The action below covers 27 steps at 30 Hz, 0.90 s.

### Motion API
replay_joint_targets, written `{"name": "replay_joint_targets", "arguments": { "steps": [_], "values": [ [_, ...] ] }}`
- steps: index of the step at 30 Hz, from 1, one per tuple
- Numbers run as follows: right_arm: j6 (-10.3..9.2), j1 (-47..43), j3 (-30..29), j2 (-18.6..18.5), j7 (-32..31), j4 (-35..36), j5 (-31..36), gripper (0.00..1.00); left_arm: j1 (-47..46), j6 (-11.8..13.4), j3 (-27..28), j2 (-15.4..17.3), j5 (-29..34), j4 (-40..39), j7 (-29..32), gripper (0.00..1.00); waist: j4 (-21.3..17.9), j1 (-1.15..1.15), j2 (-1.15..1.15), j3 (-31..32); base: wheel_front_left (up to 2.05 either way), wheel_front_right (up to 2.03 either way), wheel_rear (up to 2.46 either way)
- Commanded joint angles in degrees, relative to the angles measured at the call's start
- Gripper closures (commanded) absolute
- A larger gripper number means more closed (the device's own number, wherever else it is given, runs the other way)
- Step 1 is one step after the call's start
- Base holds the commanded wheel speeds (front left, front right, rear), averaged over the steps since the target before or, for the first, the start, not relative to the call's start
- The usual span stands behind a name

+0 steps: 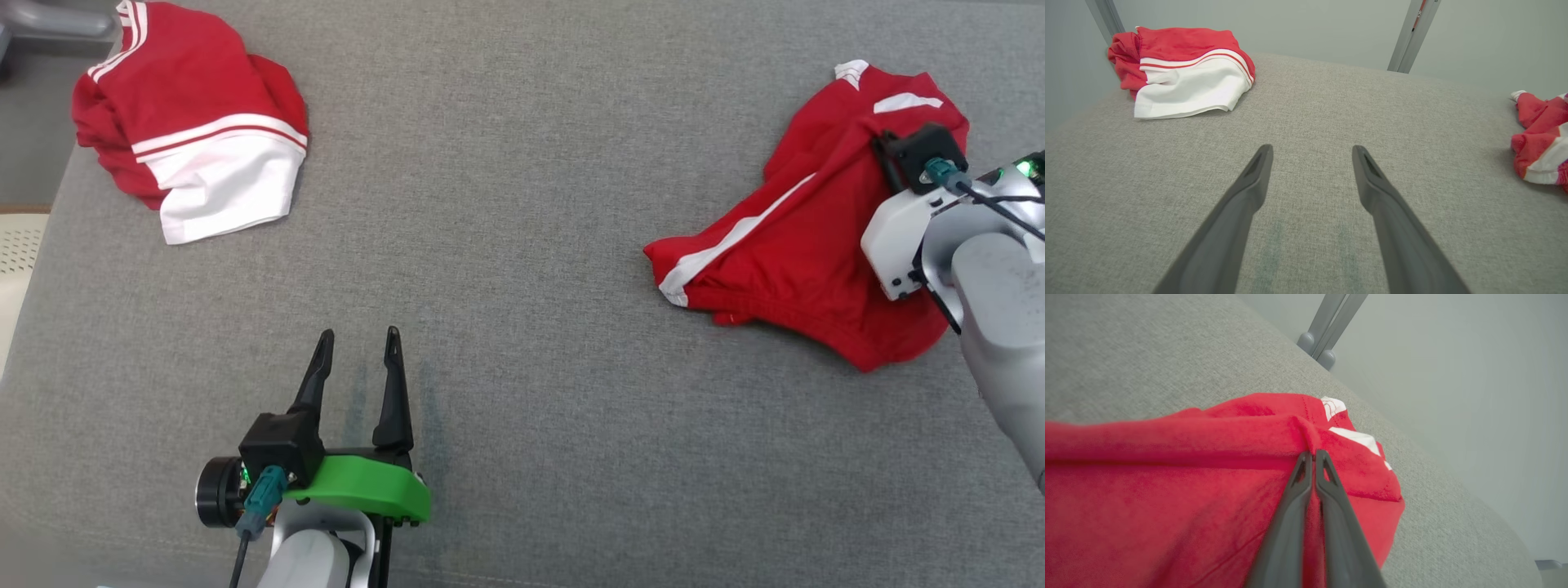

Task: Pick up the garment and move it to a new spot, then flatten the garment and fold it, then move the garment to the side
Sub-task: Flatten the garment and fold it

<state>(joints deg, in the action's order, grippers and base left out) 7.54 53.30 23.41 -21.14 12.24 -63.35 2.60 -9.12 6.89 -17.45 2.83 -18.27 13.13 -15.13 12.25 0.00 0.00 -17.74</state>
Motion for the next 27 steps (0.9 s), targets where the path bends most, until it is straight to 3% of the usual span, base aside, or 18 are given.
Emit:
{"name": "replay_joint_targets", "arguments": {
  "steps": [1, 6, 11, 20, 27],
  "values": [
    [-0.1, 1.32, -0.8, -0.62, 1.02, 0.43, -0.69, 1.0, -0.5, 0.13, 0.31, 0.11, 0.3, -0.01, -0.03, 0.0, -0.71, 0.0, 0.0, 0.35, 0.0, 0.0, 0.0],
    [-0.1, 2.37, -7.15, 0.82, 2.73, 4.05, -1.51, 1.0, 0.01, -0.33, 0.71, 0.12, 0.84, 0.25, -0.03, 0.0, -2.99, 0.0, 0.0, 1.43, 0.0, 0.0, 0.0],
    [-0.1, -1.31, -15.08, 3.56, 2.94, 12.22, 0.16, 1.0, 0.54, -0.73, 1.08, 0.13, 1.48, 0.52, -0.03, 0.0, -5.89, 0.0, 0.0, 3.14, 0.0, 0.0, 0.0],
    [-0.1, -22.46, -25.07, 14.28, 2.96, 33.15, 3.5, 1.0, 1.29, -1.1, 2.72, 0.14, 2.7, 0.54, -0.03, 0.0, -10.98, 0.0, 0.0, 4.57, 0.0, 0.0, 0.0],
    [-0.1, -36.52, -26.28, 18.09, 2.97, 42.11, 1.3, 1.0, 0.96, -1.66, 3.99, 0.14, 3.63, 0.44, -0.02, 0.0, -13.68, 0.0, 0.0, 4.7, 0.0, 0.0, 0.0]
  ]
}}
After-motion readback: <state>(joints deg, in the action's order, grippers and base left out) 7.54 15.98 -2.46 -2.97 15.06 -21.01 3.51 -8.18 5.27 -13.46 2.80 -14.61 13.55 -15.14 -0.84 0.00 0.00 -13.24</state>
